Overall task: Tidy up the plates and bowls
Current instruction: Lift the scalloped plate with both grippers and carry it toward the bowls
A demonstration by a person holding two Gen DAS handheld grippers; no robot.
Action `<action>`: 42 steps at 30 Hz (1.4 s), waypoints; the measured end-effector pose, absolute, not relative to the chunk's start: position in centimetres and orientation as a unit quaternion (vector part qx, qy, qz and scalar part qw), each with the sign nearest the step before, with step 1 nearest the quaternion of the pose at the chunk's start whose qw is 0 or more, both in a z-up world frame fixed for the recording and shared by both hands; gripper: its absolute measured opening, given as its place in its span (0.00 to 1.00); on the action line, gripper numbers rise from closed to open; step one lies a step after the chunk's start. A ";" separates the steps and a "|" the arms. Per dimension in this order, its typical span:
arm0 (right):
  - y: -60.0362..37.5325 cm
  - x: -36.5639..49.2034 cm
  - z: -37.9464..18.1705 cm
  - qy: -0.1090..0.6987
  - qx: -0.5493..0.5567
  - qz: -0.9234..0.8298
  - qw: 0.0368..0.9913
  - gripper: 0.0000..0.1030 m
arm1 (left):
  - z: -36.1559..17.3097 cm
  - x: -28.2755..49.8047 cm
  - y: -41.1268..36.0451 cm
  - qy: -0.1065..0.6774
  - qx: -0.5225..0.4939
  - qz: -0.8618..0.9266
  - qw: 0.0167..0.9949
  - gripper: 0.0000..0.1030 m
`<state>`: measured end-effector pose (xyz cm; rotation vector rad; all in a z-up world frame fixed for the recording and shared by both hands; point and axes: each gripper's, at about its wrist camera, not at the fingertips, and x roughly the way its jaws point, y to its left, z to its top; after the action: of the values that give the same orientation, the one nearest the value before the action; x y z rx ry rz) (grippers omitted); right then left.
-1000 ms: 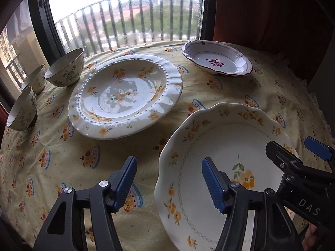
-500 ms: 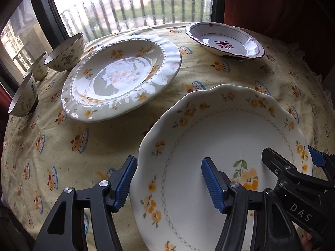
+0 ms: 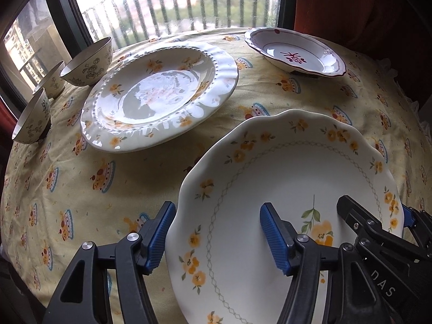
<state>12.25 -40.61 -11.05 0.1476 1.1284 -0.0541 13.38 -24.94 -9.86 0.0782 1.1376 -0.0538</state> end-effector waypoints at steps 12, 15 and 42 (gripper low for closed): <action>-37.8 10.3 -10.5 0.541 0.069 -0.056 0.836 0.73 | -9.8 12.3 -20.6 0.566 -0.006 -0.060 0.822 0.64; -36.2 9.5 -10.6 0.545 0.064 -0.068 0.833 0.72 | -9.6 11.5 -19.1 0.563 0.003 -0.069 0.823 0.64; -12.8 9.9 -9.0 0.519 0.046 -0.073 0.850 0.72 | -9.1 11.9 3.4 0.542 -0.023 -0.053 0.838 0.64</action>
<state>9.90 -12.78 -9.03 0.0962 1.0941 -0.1529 11.90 3.40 -9.10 -0.0492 1.1476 -0.1118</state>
